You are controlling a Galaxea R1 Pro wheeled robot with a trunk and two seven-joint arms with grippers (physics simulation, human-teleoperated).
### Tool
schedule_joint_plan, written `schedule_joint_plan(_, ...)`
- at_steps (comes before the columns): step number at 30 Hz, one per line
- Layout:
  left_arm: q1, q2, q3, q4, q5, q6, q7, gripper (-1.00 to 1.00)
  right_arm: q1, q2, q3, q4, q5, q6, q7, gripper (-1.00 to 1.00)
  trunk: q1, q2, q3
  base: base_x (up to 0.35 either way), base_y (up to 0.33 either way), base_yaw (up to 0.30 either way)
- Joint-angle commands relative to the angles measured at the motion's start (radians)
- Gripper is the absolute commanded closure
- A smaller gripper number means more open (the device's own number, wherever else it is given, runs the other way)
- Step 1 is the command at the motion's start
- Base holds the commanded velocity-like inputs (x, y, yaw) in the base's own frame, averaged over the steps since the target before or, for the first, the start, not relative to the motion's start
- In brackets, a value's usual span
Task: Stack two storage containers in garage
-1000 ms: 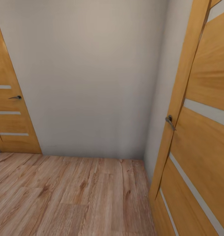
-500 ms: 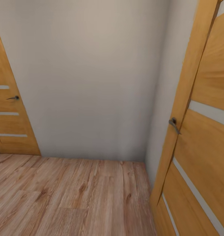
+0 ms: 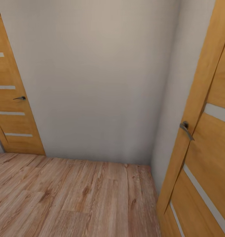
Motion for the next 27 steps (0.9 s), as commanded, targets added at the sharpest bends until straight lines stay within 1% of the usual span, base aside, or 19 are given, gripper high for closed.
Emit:
schedule_joint_plan(1,0.000,0.000,0.002,-0.001,0.004,-0.002,0.001,-1.00,-0.001,0.000,0.002,0.003,0.005,-0.005,-0.003,-1.00,0.000,0.000,-0.001,0.099,0.000,0.008)
schedule_joint_plan(10,0.000,0.000,0.002,-0.001,0.004,-0.002,0.000,-1.00,-0.001,0.000,0.002,0.004,0.005,-0.005,-0.003,-1.00,0.000,0.000,-0.001,0.040,0.000,0.002)
schedule_joint_plan(27,0.000,0.001,0.002,0.002,0.005,-0.001,0.001,-1.00,-0.001,0.000,0.002,0.004,0.005,-0.006,-0.005,-1.00,0.000,0.000,-0.001,0.311,0.000,0.000)
